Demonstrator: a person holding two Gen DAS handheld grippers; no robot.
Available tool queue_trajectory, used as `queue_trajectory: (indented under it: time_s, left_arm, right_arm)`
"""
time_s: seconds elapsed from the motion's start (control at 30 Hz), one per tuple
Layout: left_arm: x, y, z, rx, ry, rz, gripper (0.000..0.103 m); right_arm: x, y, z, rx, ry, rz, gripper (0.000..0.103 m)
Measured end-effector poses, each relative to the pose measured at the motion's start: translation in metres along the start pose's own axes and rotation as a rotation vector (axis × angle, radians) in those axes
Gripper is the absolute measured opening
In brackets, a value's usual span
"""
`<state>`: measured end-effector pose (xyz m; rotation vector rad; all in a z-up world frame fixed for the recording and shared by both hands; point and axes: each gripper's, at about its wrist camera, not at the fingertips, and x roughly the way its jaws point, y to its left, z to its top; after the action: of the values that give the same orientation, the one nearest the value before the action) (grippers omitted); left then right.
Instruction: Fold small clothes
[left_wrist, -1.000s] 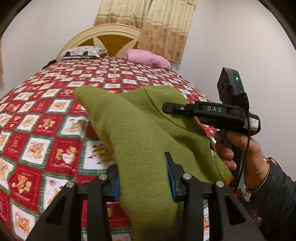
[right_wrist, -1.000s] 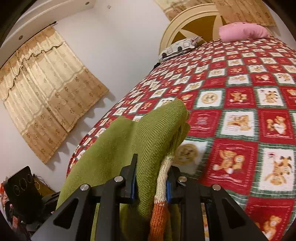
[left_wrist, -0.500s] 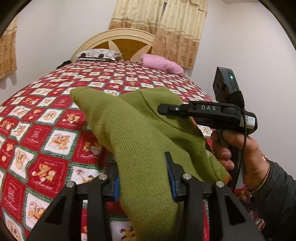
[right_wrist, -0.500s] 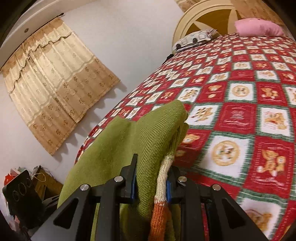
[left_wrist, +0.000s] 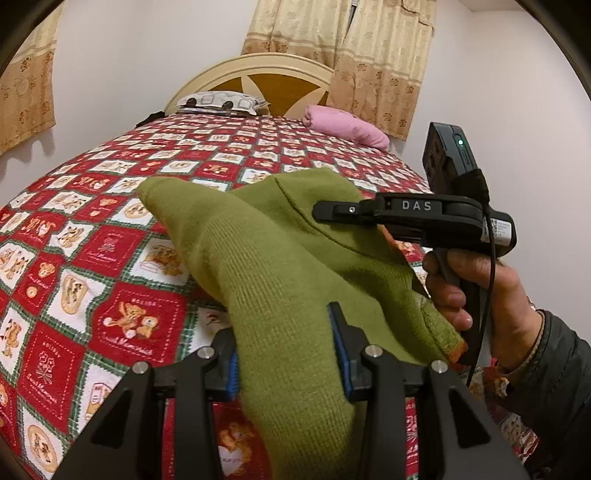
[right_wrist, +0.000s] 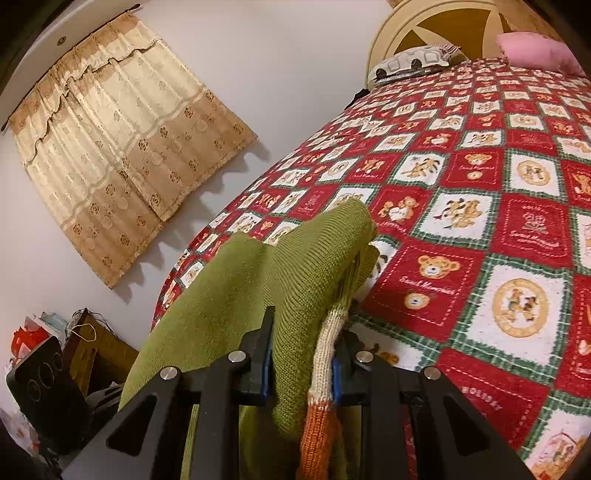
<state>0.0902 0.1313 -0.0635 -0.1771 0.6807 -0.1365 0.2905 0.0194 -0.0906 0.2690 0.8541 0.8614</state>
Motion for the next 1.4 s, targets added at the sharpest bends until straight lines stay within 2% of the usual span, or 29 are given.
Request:
queue_trajectory:
  time_s: [0.4,0.83,1.07,1.27,1.4]
  left_arm:
    - [-0.001,0.017,-0.017,-0.025,0.028,0.024,0.041]
    - [0.003,0.029,-0.033,-0.055,0.058,0.012,0.042]
    - [0.007,0.033,-0.038,-0.059,0.077,0.026,0.056]
    - [0.007,0.034,-0.039,-0.056,0.078,0.031,0.059]
    - [0.008,0.037,-0.038,-0.055,0.079,0.053,0.07]
  right_arm:
    - [0.019,0.001,-0.004,0.006,0.036,0.006,0.024]
    - [0.031,-0.011,-0.007,0.03,0.062,-0.012,0.024]
    - [0.036,-0.019,-0.011,0.046,0.08,-0.033,0.024]
    - [0.04,-0.022,-0.012,0.048,0.09,-0.049,0.025]
    - [0.042,-0.025,-0.012,0.053,0.098,-0.054,0.026]
